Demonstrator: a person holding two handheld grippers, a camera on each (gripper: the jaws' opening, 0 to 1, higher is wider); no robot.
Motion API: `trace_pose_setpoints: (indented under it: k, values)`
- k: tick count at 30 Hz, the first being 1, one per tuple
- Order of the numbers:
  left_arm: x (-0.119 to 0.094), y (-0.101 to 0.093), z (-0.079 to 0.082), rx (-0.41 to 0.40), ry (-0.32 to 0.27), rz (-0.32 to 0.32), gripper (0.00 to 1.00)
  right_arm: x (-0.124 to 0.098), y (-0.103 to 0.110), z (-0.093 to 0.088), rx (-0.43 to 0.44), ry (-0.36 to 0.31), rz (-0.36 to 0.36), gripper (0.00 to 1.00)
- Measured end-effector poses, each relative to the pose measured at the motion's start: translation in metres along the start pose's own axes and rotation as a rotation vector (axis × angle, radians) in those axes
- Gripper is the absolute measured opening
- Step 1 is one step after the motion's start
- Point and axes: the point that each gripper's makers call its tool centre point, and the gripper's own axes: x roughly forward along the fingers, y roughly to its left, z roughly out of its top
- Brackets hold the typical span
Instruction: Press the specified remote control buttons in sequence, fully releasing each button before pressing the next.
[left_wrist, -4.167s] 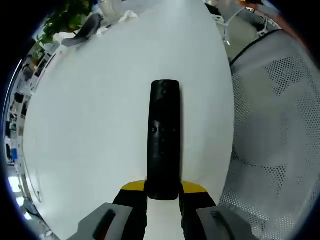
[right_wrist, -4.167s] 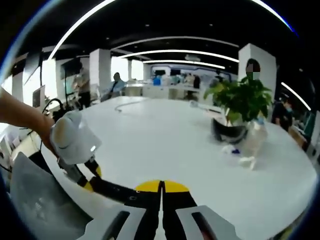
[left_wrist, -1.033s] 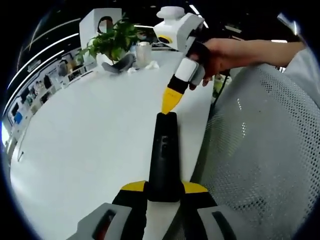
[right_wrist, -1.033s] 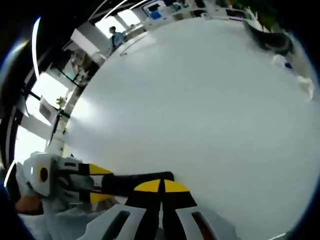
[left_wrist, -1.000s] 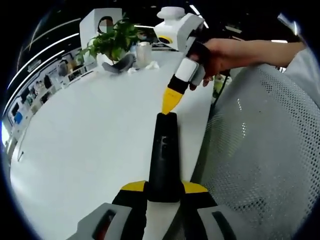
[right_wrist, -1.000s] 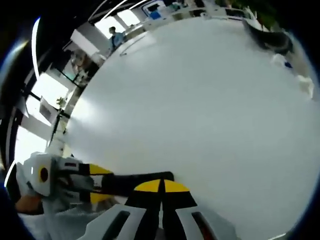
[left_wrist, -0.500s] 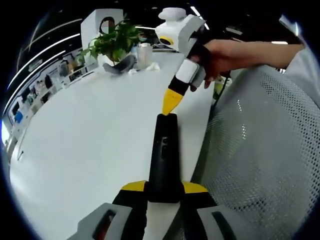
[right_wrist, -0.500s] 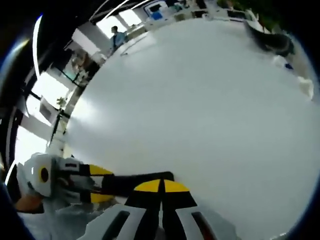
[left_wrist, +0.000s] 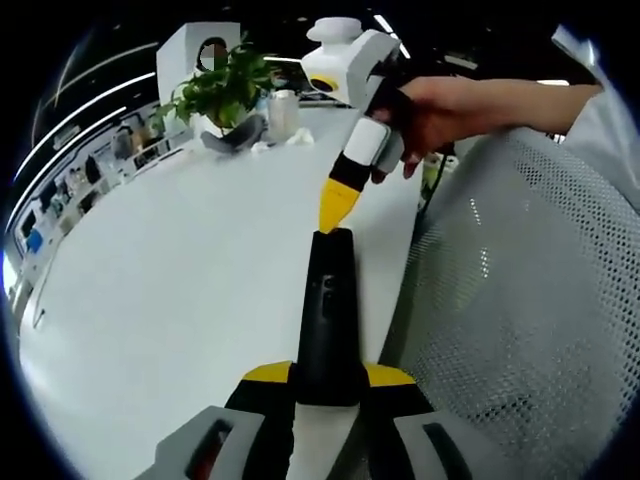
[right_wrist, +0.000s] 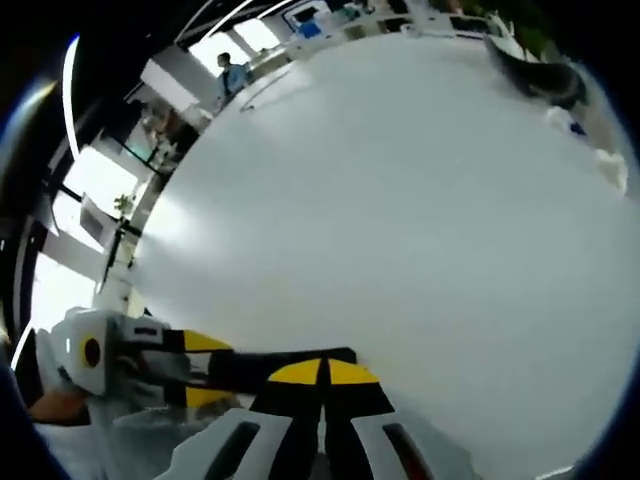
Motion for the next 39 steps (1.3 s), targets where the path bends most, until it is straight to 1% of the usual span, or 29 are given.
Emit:
trace_pose_setpoints:
  k: [9, 13, 17, 21, 30, 39]
  values:
    - [0.0003, -0.0001, 0.0004, -0.006, 0.001, 0.003, 0.24, 0.0003, 0.0032, -0.0049, 0.03, 0.032, 0.019, 0.0]
    - [0.0006, -0.0005, 0.0008, -0.004, 0.002, 0.003, 0.24, 0.002, 0.0009, -0.0077, 0.011, 0.05, -0.004, 0.0]
    - [0.0006, -0.0003, 0.0007, -0.004, 0.001, 0.001, 0.24, 0.0014, 0.0019, -0.0076, -0.003, 0.046, -0.006, 0.0]
    - [0.0006, -0.0004, 0.0007, -0.004, 0.001, 0.0, 0.24, 0.0019, -0.0001, -0.0071, 0.024, 0.042, 0.004, 0.0]
    - [0.0004, -0.0008, 0.0007, -0.001, 0.001, -0.001, 0.24, 0.0012, 0.001, -0.0074, 0.04, 0.019, -0.001, 0.0]
    - [0.0003, -0.0008, 0.001, -0.001, -0.002, -0.002, 0.24, 0.0008, 0.0017, -0.0074, 0.05, 0.025, 0.011, 0.0]
